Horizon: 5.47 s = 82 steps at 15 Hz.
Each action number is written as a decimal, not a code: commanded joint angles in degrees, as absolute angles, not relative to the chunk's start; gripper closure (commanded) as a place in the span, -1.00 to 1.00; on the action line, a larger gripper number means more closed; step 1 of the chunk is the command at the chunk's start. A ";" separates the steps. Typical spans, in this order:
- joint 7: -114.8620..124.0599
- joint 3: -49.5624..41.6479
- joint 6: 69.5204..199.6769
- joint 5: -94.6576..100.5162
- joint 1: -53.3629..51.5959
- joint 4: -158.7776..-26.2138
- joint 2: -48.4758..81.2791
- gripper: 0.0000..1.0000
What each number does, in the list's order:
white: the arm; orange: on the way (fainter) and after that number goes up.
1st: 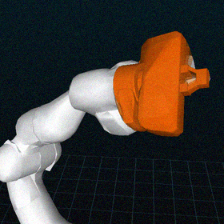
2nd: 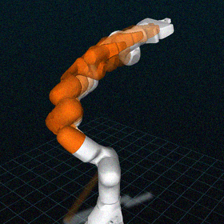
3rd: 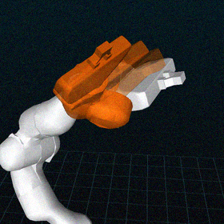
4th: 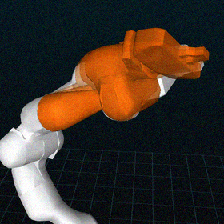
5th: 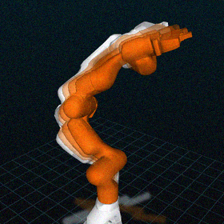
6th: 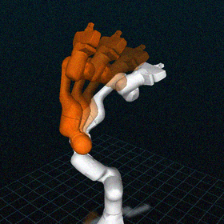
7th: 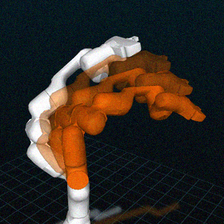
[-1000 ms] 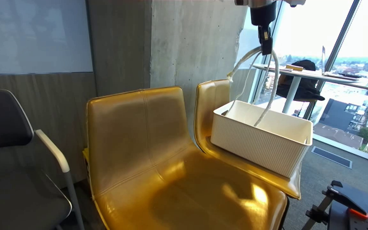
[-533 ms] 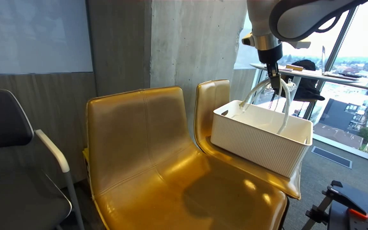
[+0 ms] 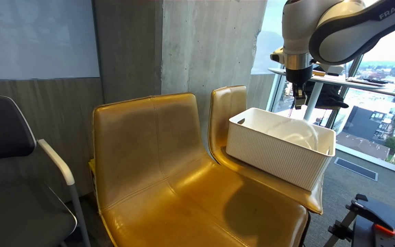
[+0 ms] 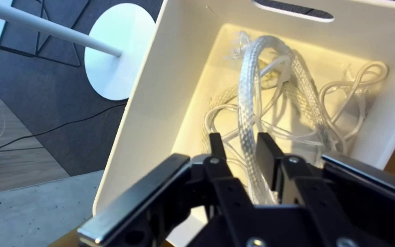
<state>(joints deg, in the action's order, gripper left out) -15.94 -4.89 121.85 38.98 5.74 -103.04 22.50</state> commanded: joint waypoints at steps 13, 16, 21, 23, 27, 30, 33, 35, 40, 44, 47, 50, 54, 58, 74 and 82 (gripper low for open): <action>-0.37 -5.75 141.27 38.22 2.61 -112.80 22.05 -1.00; 1.21 -5.97 141.26 38.22 2.33 -112.35 22.11 -1.00; 1.44 -6.04 141.26 38.23 2.24 -112.26 22.11 -1.00; 0.21 -5.73 141.58 36.57 3.15 -110.04 24.08 -1.00; -7.36 -6.32 142.00 30.64 7.36 -105.91 26.48 -1.00; -15.03 -6.47 140.40 23.38 11.38 -102.00 28.84 -1.00; -19.99 -5.02 138.74 15.76 14.51 -98.43 32.37 -1.00; -20.19 -5.71 138.69 14.17 14.79 -96.55 35.25 -1.00; -20.00 -9.01 140.89 17.53 14.70 -93.49 42.52 -1.00; -21.36 -9.79 140.84 17.53 15.60 -91.08 48.08 -1.00; -22.01 -9.84 141.09 17.46 16.05 -89.17 51.86 -1.00; -22.26 -10.33 141.56 17.57 16.71 -86.48 55.99 -1.00; -22.85 -10.30 141.05 17.32 17.42 -83.75 59.77 -0.91; -21.84 -10.40 140.20 16.68 17.32 -82.36 60.29 -0.24; -14.46 -14.54 141.58 24.18 7.62 -83.14 54.45 1.00; -15.10 -17.01 139.41 28.49 6.11 -84.21 42.75 1.00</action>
